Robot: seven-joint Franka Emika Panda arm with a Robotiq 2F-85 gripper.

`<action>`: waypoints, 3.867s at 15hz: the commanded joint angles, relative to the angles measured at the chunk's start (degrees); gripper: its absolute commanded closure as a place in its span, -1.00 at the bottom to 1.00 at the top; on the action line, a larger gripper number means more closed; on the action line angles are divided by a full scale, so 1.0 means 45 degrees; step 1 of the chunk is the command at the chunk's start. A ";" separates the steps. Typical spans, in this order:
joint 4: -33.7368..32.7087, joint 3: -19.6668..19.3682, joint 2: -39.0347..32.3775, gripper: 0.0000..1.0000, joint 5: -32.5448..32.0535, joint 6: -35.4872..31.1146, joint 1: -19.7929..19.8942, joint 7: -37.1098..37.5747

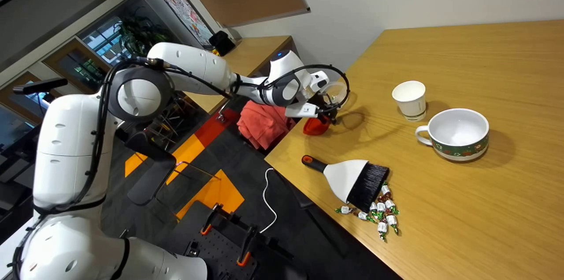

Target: Put two candies in the bowl and close it

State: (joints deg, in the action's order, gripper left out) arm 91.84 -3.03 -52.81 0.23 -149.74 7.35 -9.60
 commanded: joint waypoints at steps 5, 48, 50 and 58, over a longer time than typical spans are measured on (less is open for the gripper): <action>-0.0807 -0.0090 -0.0487 0.81 -0.0335 0.0648 -0.0256 0.0310; -0.1788 -0.0025 0.1115 0.96 -0.0124 0.0422 0.0321 0.0243; -0.2076 0.0165 0.0941 0.96 0.0136 0.0653 0.0490 0.0269; -0.3075 0.0264 0.0428 0.96 0.0511 0.1556 0.0726 0.0538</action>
State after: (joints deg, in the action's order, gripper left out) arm 81.79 -2.78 -49.61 1.55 -146.57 9.75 -8.42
